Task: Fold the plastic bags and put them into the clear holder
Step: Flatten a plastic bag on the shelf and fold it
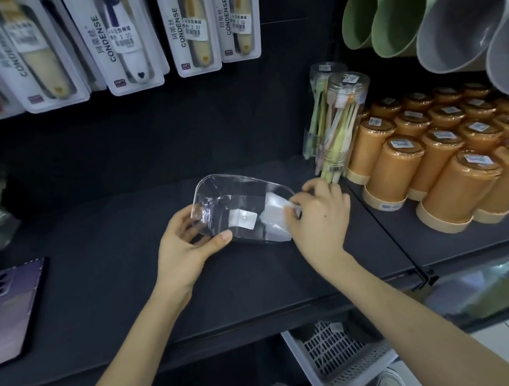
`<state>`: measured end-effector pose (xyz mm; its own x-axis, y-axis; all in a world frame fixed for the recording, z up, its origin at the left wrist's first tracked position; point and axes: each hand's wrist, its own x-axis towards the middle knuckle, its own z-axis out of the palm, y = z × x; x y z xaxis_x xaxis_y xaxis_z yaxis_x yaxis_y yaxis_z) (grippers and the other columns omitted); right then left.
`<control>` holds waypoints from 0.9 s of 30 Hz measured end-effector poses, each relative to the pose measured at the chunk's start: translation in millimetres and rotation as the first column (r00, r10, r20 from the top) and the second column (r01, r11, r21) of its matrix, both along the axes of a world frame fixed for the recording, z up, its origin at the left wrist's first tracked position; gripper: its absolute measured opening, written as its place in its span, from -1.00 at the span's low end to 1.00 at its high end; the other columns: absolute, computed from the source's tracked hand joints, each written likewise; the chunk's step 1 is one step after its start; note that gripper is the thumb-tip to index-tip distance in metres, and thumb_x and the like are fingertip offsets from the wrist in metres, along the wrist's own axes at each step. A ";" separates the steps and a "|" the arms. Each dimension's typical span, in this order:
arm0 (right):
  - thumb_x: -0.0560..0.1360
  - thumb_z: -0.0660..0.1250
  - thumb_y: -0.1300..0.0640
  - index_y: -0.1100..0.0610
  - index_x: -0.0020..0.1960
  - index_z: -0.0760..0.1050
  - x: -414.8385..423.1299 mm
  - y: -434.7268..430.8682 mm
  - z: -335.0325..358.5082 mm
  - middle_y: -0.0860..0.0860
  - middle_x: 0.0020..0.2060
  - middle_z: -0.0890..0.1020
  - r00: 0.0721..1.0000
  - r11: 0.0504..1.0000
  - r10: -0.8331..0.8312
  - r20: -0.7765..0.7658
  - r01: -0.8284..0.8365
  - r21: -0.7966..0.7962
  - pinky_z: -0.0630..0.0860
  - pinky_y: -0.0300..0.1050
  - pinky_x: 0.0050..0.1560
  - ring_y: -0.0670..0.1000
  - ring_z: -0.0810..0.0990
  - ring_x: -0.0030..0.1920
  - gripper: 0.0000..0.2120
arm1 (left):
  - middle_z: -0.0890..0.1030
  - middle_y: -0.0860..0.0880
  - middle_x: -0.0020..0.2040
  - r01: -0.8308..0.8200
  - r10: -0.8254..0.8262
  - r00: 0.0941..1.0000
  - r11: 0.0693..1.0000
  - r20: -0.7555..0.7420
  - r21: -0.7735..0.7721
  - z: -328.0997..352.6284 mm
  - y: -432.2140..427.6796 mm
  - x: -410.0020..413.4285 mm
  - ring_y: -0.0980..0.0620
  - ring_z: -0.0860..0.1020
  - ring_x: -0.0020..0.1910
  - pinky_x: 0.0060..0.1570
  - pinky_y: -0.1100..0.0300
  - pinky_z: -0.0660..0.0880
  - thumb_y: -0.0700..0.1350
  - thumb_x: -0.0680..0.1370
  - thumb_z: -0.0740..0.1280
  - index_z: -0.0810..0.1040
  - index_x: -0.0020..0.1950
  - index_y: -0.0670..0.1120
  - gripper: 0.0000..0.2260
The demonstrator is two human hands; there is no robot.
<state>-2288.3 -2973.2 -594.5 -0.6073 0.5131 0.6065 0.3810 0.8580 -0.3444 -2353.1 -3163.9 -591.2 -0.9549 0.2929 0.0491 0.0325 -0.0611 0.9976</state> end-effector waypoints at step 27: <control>0.39 0.40 -0.18 -0.06 0.18 0.56 -7.4 1.5 28.6 0.05 0.31 0.40 0.789 0.974 0.041 0.613 -0.168 0.151 0.11 0.10 0.30 0.16 0.32 0.30 -0.59 | 0.57 0.12 0.12 0.002 -0.004 0.999 0.999 -0.044 -0.048 -2.7 -7.3 4.2 0.14 0.56 0.16 0.15 0.20 0.51 -0.29 0.31 0.56 0.47 0.12 0.10 -0.48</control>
<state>-2295.8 -2971.7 -565.8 -0.9239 0.3400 0.1757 0.3598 0.9281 0.0961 -2348.9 -3171.2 -593.9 -0.9513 0.2984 0.0769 0.0764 -0.0131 0.9970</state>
